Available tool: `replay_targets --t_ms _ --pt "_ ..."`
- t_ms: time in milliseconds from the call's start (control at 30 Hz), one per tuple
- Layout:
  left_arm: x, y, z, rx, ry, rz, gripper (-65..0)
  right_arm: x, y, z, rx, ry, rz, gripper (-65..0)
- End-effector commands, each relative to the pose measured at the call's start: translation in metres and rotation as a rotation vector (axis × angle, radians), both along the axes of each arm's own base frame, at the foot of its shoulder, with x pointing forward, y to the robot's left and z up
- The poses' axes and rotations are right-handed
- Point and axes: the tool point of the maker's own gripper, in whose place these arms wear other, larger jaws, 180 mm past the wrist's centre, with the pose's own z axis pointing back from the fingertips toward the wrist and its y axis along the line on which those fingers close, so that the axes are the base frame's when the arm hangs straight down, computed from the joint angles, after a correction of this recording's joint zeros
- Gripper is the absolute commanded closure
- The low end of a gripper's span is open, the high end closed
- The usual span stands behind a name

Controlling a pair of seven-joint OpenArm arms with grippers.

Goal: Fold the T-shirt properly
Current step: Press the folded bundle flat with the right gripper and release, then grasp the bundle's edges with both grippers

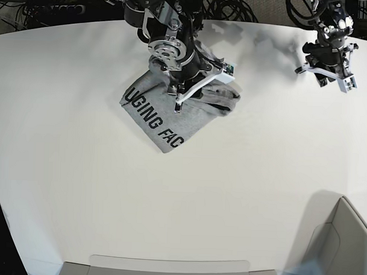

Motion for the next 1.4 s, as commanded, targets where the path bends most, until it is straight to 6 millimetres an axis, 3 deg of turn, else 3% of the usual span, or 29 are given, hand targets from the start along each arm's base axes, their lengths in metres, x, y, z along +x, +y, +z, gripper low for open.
replay_targets --t_ms 0,133,267,433,500,700,900,1000,1133,1367 --pt "0.002 0.006 0.010 0.025 -0.025 0.007 -15.8 0.010 0.004 0.017 0.033 -0.050 -0.005 -19.1" --pt "-0.001 0.020 0.015 0.046 -0.035 0.042 -15.8 0.021 0.003 0.028 0.086 -0.053 -0.022 -19.1" --pt "-0.002 0.022 0.016 0.051 -0.035 0.047 -15.8 0.028 0.012 0.052 0.325 0.036 -0.050 -19.0" --pt "-0.003 0.022 0.016 0.051 -0.032 0.047 -15.8 0.026 0.017 0.063 0.553 0.180 -0.055 -19.0" --pt "-0.003 0.021 0.015 0.050 -0.031 0.044 -15.8 0.032 0.008 0.064 0.594 0.197 -0.089 -19.0" --pt "-0.002 0.018 0.014 0.041 -0.033 0.040 -15.8 0.057 -0.044 0.040 0.494 0.170 -0.230 -18.9" --pt "-0.003 0.012 0.010 0.018 -0.034 0.053 -15.8 0.044 -0.074 -0.004 0.377 0.260 -0.270 -18.9" --pt "-0.003 0.012 0.010 0.017 -0.034 0.053 -15.8 0.024 -0.064 -0.013 0.364 0.305 -0.233 -18.9" --pt "-0.003 0.012 0.010 0.017 -0.034 0.053 -15.8 -0.008 -0.036 -0.018 0.349 0.356 -0.120 -18.9" --pt "-0.003 0.012 0.010 0.017 -0.034 0.053 -15.8 -0.037 0.012 -0.008 0.400 0.402 0.024 -18.9"
